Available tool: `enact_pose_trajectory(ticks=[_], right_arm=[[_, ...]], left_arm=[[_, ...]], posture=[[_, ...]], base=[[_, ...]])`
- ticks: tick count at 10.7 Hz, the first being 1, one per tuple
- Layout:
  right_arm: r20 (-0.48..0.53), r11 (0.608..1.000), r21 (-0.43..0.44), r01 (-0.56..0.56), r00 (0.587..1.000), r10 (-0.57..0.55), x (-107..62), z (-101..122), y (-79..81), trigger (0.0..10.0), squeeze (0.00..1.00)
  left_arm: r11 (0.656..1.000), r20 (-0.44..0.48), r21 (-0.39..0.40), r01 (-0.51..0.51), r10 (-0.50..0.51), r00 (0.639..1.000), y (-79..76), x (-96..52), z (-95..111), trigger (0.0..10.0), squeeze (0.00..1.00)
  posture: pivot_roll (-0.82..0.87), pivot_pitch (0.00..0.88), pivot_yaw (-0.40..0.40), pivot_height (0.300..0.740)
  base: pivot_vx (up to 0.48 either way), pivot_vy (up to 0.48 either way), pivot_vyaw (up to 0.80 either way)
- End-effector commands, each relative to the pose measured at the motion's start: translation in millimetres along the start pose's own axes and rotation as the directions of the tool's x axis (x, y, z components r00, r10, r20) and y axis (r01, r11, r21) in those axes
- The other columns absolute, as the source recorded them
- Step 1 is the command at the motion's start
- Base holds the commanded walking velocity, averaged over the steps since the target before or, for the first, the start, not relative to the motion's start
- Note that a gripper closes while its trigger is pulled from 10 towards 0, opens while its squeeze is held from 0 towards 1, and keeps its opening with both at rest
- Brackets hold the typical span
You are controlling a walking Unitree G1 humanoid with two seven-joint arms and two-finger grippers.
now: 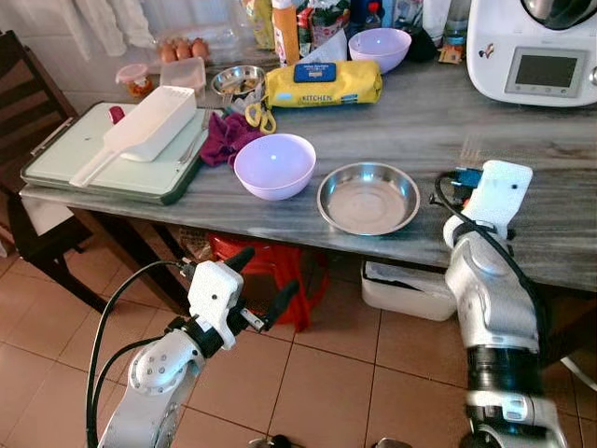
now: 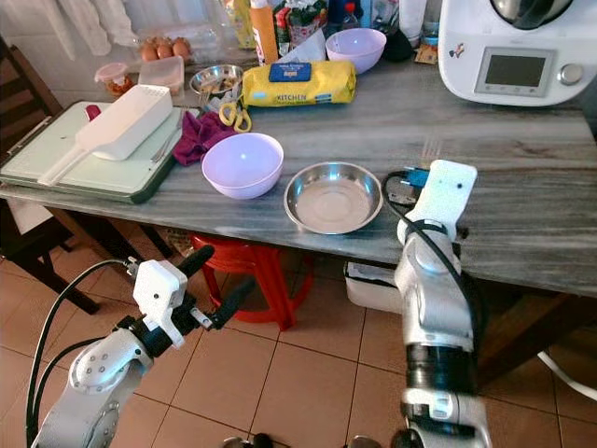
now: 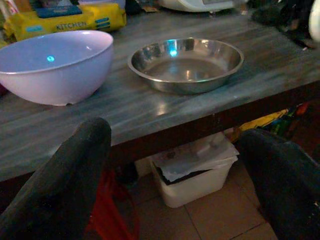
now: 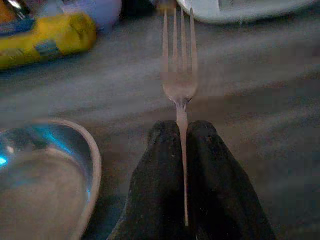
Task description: Setting the table
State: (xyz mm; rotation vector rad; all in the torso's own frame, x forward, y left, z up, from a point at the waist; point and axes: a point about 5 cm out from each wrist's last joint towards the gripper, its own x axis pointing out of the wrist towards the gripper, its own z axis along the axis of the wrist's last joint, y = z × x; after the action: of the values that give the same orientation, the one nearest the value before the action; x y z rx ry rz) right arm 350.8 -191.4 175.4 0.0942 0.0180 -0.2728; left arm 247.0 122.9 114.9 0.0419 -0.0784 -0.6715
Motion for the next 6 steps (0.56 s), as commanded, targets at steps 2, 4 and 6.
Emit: enact_pose_trajectory(ticks=[2, 4, 6], right_arm=[[-0.054, 1.0, 0.005, -0.024, 0.998, 0.024, 7.2, -3.5, 8.2, 10.0, 0.0], [-0.112, 0.998, -0.001, -0.069, 0.991, 0.068, 16.7, -11.1, 19.3, 10.0, 0.0], [-0.156, 0.997, -0.002, -0.078, 0.985, 0.077, 20.6, -18.3, 24.5, 10.0, 0.0]], left_arm=[[1.0, -0.008, -0.007, 0.013, -0.013, 1.0, -1.7, -1.3, 0.3, 10.0, 0.0], [1.0, -0.007, -0.004, 0.016, -0.016, 1.0, -2.9, -1.1, 0.7, 10.0, 0.0], [1.0, -0.007, -0.007, 0.023, -0.023, 1.0, -3.6, -1.5, -0.5, 10.0, 0.0]], posture=[[-0.14, 0.169, 0.116, 0.74], [-0.13, 0.176, 0.11, 0.74], [-0.13, 0.175, 0.105, 0.74]], base=[[0.0, 0.0, 0.0], [0.0, 0.0, 0.0], [0.0, 0.0, 0.0]])
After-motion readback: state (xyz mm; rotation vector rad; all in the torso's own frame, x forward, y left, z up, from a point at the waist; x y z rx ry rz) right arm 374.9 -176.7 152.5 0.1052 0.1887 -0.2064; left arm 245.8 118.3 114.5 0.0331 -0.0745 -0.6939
